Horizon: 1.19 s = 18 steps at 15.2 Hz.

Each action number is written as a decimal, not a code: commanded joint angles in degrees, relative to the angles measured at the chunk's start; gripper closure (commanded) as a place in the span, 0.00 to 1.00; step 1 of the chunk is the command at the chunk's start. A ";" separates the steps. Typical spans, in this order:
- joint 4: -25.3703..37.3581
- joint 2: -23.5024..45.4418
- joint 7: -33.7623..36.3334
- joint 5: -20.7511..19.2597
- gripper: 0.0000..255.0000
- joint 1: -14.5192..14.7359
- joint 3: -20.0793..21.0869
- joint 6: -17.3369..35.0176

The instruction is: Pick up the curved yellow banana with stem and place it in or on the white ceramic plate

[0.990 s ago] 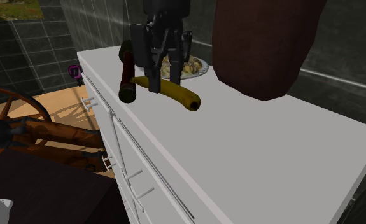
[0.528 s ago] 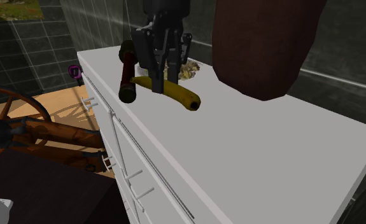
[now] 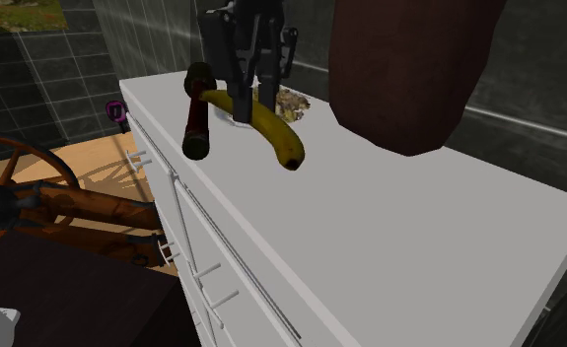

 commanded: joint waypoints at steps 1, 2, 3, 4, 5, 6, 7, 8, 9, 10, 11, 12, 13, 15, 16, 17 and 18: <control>1.64 0.14 -0.14 -0.02 1.00 0.02 0.04 -1.52; 2.49 0.21 -0.23 -0.03 1.00 0.02 0.05 -2.30; 3.36 0.31 -0.31 -0.06 1.00 0.03 0.06 -3.08; 4.25 0.41 -0.40 -0.08 1.00 0.03 0.08 -3.86; 5.16 0.53 -0.48 -0.11 1.00 0.04 0.10 -4.65; 6.08 0.67 -0.55 -0.15 1.00 0.05 0.12 -5.44; 7.02 0.82 -0.63 -0.20 1.00 0.06 0.14 -6.24; 7.99 0.98 -0.70 -0.24 1.00 0.08 0.17 -7.04; 8.97 1.17 -0.77 -0.30 1.00 0.09 0.20 -7.85; 9.97 1.36 -0.83 -0.36 1.00 0.11 0.23 -8.66; 10.99 1.58 -0.90 -0.43 1.00 0.13 0.26 -9.48; 12.04 1.81 -0.96 -0.50 1.00 0.15 0.30 -10.30; 13.10 2.05 -1.02 -0.58 1.00 0.17 0.34 -11.13; 15.31 2.60 -1.13 -0.76 1.00 0.23 0.43 -12.82; 15.87 2.75 -1.15 -0.82 1.00 0.25 0.45 -13.25; 16.97 3.59 0.32 -0.91 1.00 0.98 1.26 -13.78; 18.16 4.51 1.81 -1.05 1.00 1.73 2.06 -14.34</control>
